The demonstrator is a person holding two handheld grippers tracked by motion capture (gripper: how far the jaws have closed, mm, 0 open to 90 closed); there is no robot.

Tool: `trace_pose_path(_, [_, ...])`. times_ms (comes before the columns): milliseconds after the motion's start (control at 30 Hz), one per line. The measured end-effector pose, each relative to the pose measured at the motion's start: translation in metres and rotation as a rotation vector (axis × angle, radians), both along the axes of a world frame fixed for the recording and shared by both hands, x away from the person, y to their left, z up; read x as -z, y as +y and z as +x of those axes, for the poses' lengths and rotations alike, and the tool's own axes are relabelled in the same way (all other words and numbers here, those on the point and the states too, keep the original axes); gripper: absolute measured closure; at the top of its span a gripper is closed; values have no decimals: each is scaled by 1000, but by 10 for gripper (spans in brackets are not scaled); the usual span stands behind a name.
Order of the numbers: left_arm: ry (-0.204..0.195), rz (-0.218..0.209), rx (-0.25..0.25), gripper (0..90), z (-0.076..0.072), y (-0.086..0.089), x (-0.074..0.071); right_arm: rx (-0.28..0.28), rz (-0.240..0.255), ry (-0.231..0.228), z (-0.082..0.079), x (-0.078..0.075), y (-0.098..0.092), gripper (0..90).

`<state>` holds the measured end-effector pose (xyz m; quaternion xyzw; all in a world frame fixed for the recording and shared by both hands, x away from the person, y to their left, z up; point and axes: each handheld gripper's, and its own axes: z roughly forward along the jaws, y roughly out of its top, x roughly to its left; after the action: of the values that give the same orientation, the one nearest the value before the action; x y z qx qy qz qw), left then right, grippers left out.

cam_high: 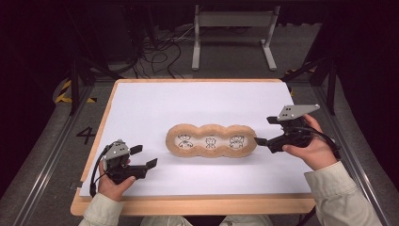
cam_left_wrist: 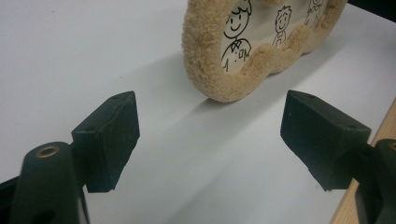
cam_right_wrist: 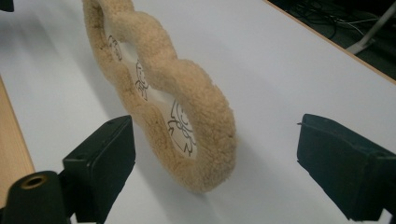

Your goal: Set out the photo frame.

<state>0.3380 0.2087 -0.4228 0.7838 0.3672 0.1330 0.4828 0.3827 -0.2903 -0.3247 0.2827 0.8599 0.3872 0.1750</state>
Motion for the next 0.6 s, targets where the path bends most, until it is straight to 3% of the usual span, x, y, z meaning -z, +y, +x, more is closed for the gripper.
trace_pose_path(233, [3, -8, -5, 221, -1, 2, 1, 27, 41, 33, -2, 24, -10, 119])
trace_pose_path(300, [-19, 1, -9, 224, 0, 3, 1, 38, 54, 40, -3, 31, -12, 112])
trace_pose_path(467, [-16, 3, -16, 223, 2, 6, 4, 74, 94, 66, -6, 55, -21, 108])
trace_pose_path(600, [-13, 0, -22, 223, 2, 7, 5, 99, 90, 79, -8, 70, -26, 107])
